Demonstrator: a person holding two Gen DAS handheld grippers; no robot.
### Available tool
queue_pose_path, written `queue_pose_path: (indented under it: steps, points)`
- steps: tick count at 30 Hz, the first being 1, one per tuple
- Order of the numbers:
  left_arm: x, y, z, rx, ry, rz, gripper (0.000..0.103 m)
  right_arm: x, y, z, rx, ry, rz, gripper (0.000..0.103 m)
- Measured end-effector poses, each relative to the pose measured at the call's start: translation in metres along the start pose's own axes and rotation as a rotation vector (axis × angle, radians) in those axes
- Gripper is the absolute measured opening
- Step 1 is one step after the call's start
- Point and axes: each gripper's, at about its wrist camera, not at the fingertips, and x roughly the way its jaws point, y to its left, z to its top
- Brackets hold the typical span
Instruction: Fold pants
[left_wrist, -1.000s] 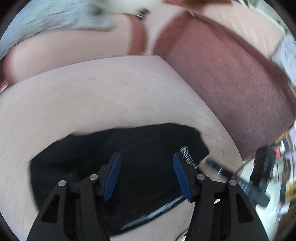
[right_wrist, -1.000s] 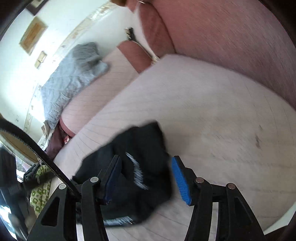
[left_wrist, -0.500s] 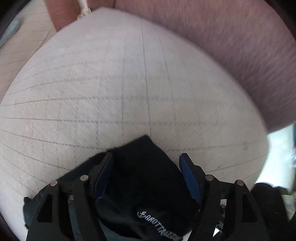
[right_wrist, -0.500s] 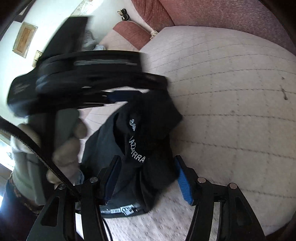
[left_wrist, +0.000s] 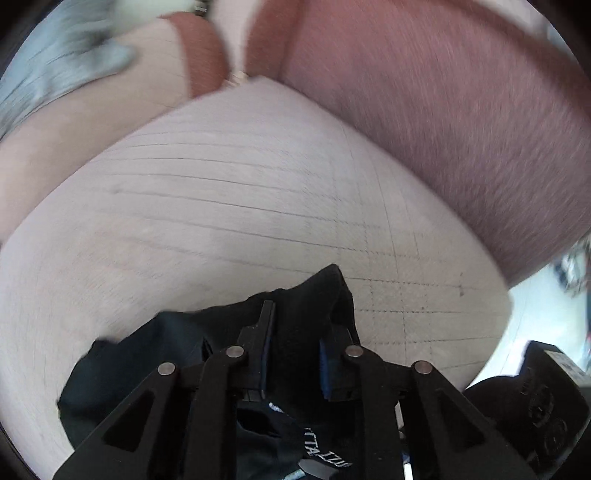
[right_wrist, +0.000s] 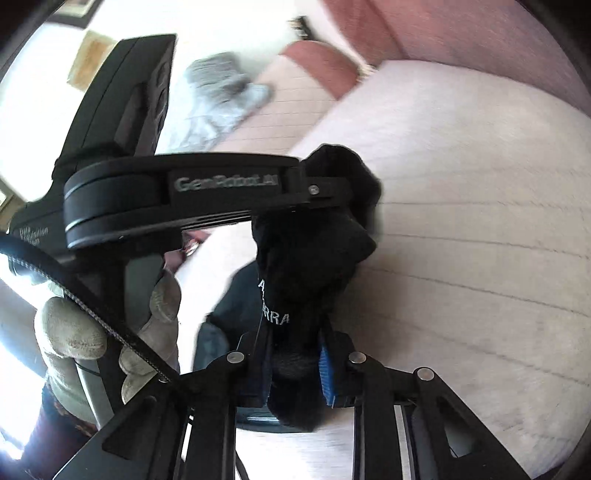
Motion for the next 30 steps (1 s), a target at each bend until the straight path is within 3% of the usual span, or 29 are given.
queue_pose_path:
  steps: [5, 10, 19, 21, 24, 26, 30]
  points:
    - [-0.052, 0.078, -0.040, -0.198, -0.110, -0.046, 0.019, 0.027, 0.062, -0.011, -0.149, 0.079, 0.039, 0.023]
    - [-0.084, 0.158, -0.102, -0.397, -0.194, -0.089, 0.019, 0.069, 0.120, -0.036, -0.304, 0.201, 0.061, 0.022]
    - [-0.072, 0.253, -0.186, -0.696, -0.247, -0.201, 0.019, 0.166, 0.175, -0.076, -0.465, 0.405, 0.035, 0.022]
    - [-0.067, 0.269, -0.197, -0.738, -0.244, -0.224, 0.026, 0.182, 0.176, -0.086, -0.483, 0.438, 0.033, 0.023]
    - [-0.058, 0.292, -0.213, -0.810, -0.238, -0.277, 0.039, 0.208, 0.177, -0.089, -0.509, 0.471, 0.022, 0.031]
    - [-0.054, 0.307, -0.226, -0.857, -0.232, -0.336, 0.047, 0.207, 0.182, -0.093, -0.525, 0.477, 0.029, 0.043]
    - [-0.069, 0.330, -0.247, -0.910, -0.258, -0.377, 0.047, 0.179, 0.194, -0.102, -0.577, 0.469, 0.037, 0.058]
